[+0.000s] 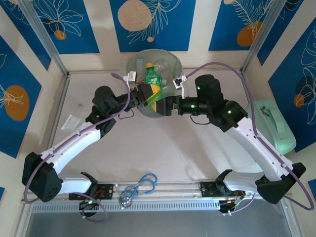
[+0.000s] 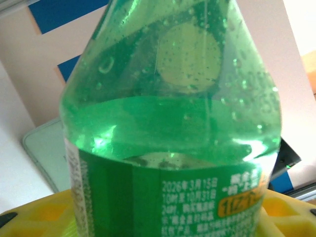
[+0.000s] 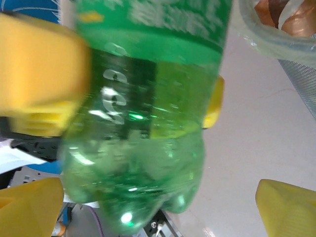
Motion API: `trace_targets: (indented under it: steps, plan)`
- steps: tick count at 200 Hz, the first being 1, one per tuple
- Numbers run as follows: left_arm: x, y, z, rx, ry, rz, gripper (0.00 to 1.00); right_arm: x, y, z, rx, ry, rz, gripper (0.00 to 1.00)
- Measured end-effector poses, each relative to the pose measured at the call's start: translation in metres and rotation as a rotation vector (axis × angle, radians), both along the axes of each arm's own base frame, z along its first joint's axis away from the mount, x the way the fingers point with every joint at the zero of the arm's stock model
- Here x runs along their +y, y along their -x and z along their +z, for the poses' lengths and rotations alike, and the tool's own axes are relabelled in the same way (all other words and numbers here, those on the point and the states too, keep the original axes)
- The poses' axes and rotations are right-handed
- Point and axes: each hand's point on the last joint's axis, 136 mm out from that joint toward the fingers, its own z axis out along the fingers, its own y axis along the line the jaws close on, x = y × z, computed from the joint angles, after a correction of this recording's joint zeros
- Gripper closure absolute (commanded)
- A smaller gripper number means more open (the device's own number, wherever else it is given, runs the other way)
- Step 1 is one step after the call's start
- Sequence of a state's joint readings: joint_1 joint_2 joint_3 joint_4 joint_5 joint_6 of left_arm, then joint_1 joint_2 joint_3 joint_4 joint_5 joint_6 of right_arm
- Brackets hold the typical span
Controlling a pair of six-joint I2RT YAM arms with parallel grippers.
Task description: Put the plastic bottles in the bin
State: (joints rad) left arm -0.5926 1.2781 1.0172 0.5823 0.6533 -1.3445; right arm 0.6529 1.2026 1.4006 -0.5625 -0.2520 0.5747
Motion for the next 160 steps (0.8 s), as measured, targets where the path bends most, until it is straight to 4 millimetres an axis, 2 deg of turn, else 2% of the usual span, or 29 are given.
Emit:
trace_targets:
  steps: [18, 53, 141, 160]
  plan:
    - [-0.001, -0.001, 0.003, 0.004, 0.013, -0.003, 0.42, 0.004, -0.003, -0.002, 0.000, 0.007, 0.008, 0.03]
    - [-0.001, -0.001, 0.004, 0.017, 0.021, -0.008, 0.42, 0.007, -0.005, 0.005, -0.024, 0.004, 0.019, 0.10]
    - [-0.007, -0.002, -0.007, 0.040, 0.001, -0.044, 0.43, 0.015, -0.013, 0.012, -0.042, -0.009, 0.020, 0.39]
    - [-0.007, -0.002, -0.007, 0.038, 0.003, -0.044, 0.39, 0.015, -0.013, 0.012, -0.044, -0.009, 0.021, 0.44]
